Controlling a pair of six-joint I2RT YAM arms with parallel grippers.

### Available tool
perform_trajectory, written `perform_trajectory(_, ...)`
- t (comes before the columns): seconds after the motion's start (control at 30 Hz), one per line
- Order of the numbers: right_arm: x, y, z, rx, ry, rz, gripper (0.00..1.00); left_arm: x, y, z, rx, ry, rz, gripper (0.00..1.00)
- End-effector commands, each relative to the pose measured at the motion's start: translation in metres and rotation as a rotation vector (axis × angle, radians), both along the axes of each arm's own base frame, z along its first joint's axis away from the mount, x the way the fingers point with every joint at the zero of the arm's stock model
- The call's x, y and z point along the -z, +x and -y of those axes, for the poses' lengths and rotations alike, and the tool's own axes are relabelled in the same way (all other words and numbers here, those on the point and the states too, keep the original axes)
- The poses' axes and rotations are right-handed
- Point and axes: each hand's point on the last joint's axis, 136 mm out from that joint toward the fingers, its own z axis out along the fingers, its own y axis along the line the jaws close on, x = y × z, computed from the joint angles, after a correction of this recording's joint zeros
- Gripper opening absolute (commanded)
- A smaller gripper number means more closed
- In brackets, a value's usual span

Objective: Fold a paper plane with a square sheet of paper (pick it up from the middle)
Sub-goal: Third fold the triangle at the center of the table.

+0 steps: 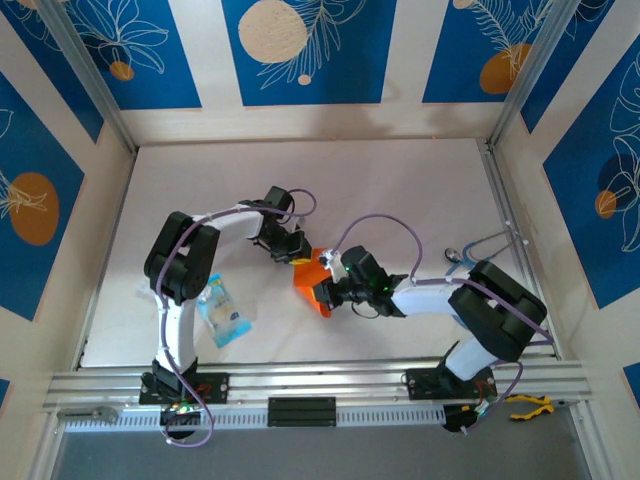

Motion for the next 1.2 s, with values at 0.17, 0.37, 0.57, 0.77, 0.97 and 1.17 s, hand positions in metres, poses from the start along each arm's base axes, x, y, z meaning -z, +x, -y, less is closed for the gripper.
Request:
perform_trajectory(0.17,0.003,0.02,0.016,0.058,-0.076,0.04,0.01,0.017,-0.014,-0.013,0.014,0.083,-0.028,0.2)
perform_trajectory(0.37,0.006,0.024,0.014,0.042,-0.095,0.043,0.01,0.015,-0.012,-0.012,0.015,0.081,-0.022,0.2)
perform_trajectory(0.57,0.011,0.03,0.014,0.046,-0.14,0.044,0.01,0.015,-0.012,-0.013,0.013,0.082,-0.02,0.2)
perform_trajectory(0.77,0.015,0.027,0.018,0.048,-0.156,0.033,0.01,0.013,-0.012,-0.013,0.01,0.082,-0.018,0.2)
perform_trajectory(0.97,0.018,0.025,0.025,0.064,-0.167,0.02,0.01,0.014,-0.012,-0.014,0.007,0.085,-0.015,0.2)
perform_trajectory(1.17,0.021,0.026,0.028,0.077,-0.185,0.018,0.01,0.013,-0.012,-0.013,0.004,0.084,-0.015,0.2)
